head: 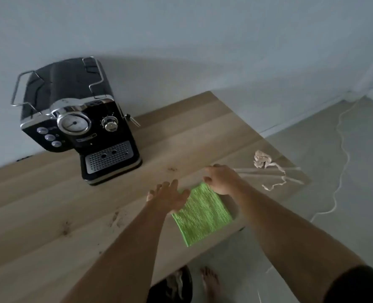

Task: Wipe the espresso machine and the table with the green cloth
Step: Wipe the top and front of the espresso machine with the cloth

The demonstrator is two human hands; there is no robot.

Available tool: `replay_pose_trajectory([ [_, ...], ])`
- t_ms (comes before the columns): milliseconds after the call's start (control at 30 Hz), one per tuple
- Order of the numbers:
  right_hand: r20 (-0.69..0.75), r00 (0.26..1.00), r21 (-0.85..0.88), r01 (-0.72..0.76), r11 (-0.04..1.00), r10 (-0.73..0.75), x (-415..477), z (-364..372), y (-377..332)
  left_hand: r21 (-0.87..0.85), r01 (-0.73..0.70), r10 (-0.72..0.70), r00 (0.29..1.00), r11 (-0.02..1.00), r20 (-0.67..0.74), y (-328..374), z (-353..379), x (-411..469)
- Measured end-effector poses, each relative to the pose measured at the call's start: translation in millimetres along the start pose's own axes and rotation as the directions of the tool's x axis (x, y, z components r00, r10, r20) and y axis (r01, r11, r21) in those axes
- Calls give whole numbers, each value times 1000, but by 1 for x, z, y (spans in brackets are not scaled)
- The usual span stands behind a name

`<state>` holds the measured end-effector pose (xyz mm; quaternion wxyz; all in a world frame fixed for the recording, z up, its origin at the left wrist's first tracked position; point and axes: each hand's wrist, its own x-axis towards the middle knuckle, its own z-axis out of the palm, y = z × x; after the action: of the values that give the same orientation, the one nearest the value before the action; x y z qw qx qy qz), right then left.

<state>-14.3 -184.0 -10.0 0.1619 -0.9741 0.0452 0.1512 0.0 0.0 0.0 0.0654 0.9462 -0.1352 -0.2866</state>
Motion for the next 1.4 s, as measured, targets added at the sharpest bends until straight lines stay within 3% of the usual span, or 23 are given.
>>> replay_pose_trajectory([
  [433,-93,993,75,-64,995,71,5,16,0,37,48,-51,996,998,69,7,14,2],
  [600,-73,997,227,8,974,9,-5,-1,-3,51,-58,56,998,997,30,16,-1,6],
  [867,-199,980,346,69,936,2,-44,-45,-27,125,-236,240,971,964,-16,20,-24,1],
  [1033,-293,954,364,56,930,57,-60,-73,-46,79,-285,293,948,955,-127,-3,-56,-18],
  [1267,-429,903,386,161,908,22,-58,-130,-94,-167,-327,243,889,930,-388,-47,-129,-54],
  [1400,-510,860,380,252,890,-25,-43,-157,-122,-127,-328,220,829,936,-515,-66,-176,-71],
])
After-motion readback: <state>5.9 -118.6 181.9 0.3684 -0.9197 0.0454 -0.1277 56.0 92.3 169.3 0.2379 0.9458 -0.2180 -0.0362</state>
